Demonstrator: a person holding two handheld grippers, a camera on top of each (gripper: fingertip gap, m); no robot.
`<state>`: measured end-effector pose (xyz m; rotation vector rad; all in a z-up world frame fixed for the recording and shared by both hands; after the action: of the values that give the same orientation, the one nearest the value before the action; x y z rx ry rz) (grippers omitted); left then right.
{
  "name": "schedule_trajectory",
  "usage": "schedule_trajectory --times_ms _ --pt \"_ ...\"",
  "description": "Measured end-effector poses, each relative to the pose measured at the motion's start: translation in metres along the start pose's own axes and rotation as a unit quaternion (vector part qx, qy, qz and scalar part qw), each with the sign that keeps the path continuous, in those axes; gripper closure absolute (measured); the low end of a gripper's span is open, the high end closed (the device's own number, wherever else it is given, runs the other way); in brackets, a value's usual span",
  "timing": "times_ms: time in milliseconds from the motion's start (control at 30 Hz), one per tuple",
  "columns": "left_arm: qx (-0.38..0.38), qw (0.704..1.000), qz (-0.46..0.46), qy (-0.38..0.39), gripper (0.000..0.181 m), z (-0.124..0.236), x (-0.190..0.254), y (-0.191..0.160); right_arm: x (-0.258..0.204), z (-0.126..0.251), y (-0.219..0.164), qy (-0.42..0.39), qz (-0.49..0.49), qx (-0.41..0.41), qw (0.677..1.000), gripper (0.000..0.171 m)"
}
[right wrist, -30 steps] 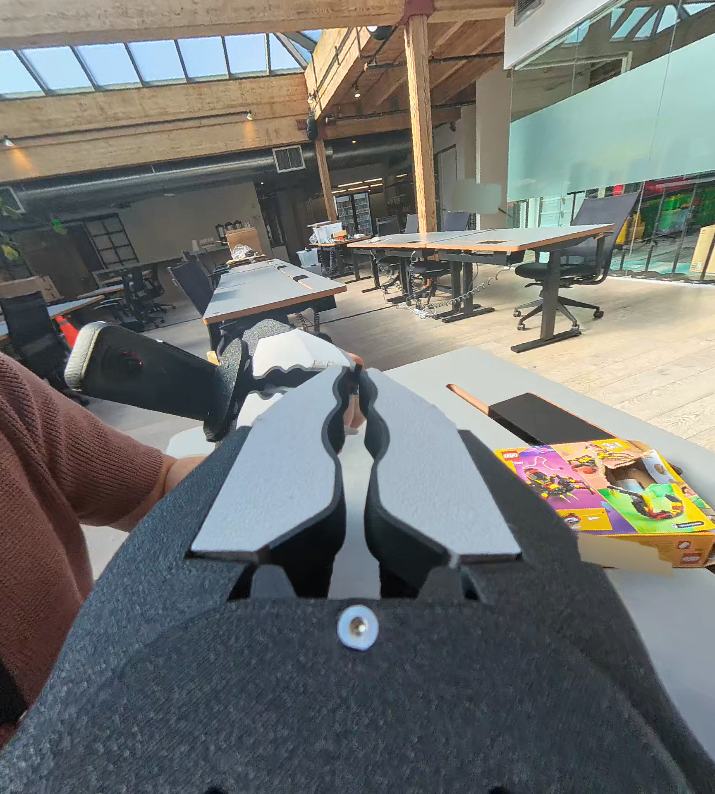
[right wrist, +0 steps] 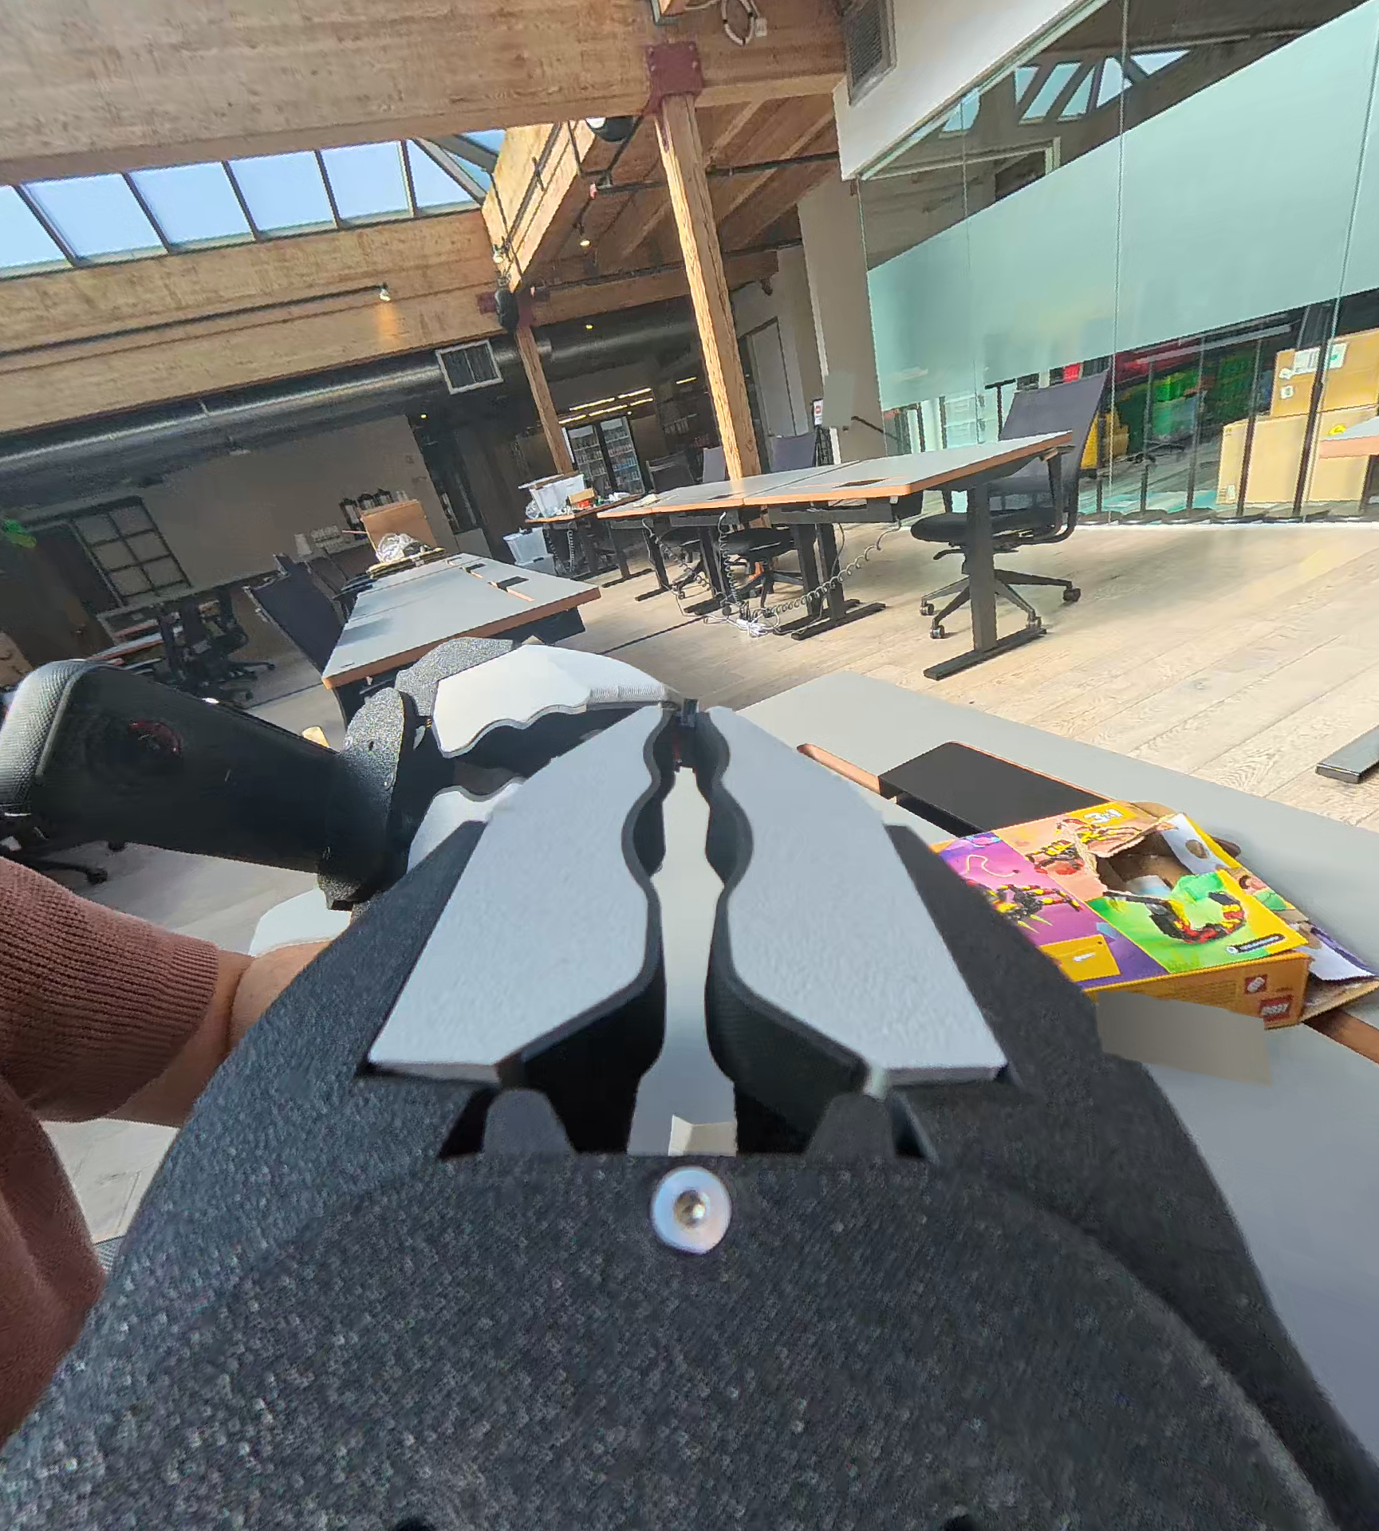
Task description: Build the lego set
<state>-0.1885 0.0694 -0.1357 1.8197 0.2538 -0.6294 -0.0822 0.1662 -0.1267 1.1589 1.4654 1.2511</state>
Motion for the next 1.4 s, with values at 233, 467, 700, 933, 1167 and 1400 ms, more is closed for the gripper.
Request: schedule_trajectory --times_ms 233,467,700,933,1167,1400 --pt "-0.016 1.000 0.004 0.002 0.173 0.001 -0.001 0.002 -0.005 -0.006 -0.003 0.005 -0.006 -0.005 1.000 0.167" --pt "-0.024 0.999 0.016 0.014 0.173 0.001 -0.001 0.004 -0.008 -0.007 -0.002 -0.009 0.006 -0.002 1.000 0.167" --pt "-0.008 0.999 0.009 0.037 0.172 0.002 0.002 0.008 -0.011 -0.006 0.002 -0.011 0.020 0.011 1.000 0.167" --pt "-0.008 0.999 0.005 0.038 0.174 0.004 0.002 0.009 -0.013 -0.006 0.005 -0.019 0.035 0.013 0.999 0.167" --pt "0.014 0.999 0.002 0.029 0.175 0.012 0.000 0.015 -0.021 -0.009 0.007 -0.016 0.053 0.034 0.998 0.167" --pt "0.035 0.989 0.133 -0.054 0.175 0.015 -0.012 0.018 -0.030 -0.006 0.015 -0.026 0.109 0.005 0.994 0.167"
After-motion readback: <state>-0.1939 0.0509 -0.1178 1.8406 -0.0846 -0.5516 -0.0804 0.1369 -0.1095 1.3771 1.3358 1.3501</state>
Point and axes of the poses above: each gripper's, where its closed fingertips meet, z back along the fingers, y out of its top, x = y × z across the jaws, the point moved 9 cm from there along z, back along the fingers, and after that the axes turned 12 degrees about z, right-handed, at the moved point
